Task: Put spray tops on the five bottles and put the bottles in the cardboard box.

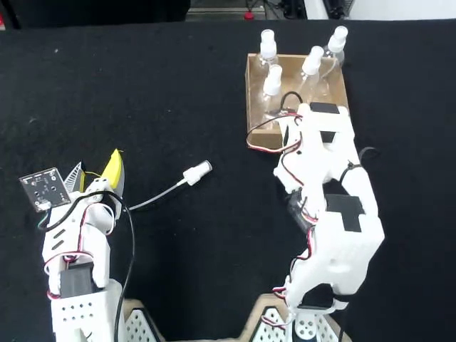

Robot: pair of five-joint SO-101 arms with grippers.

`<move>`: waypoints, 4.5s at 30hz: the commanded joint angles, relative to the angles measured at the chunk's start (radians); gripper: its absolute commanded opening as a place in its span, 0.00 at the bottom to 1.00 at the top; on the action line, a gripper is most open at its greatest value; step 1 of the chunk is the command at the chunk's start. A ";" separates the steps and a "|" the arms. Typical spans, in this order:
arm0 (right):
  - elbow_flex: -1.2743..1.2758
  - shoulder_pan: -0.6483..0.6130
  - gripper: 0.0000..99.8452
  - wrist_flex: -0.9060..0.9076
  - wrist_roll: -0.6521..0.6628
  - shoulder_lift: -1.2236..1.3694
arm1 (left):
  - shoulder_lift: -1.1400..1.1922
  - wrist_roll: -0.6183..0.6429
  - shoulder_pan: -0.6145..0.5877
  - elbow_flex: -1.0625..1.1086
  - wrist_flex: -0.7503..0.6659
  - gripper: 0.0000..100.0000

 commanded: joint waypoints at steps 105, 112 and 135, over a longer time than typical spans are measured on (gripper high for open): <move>0.263 -0.207 0.30 -0.155 -0.127 -0.191 | -0.005 -0.011 0.012 0.021 -0.008 0.26; 0.268 -0.206 0.16 -0.189 -0.173 -0.211 | -0.005 -0.011 0.012 0.021 -0.008 0.26; 0.679 -0.213 0.16 -0.416 -0.180 -1.260 | 0.008 -0.296 0.174 -0.151 0.222 0.26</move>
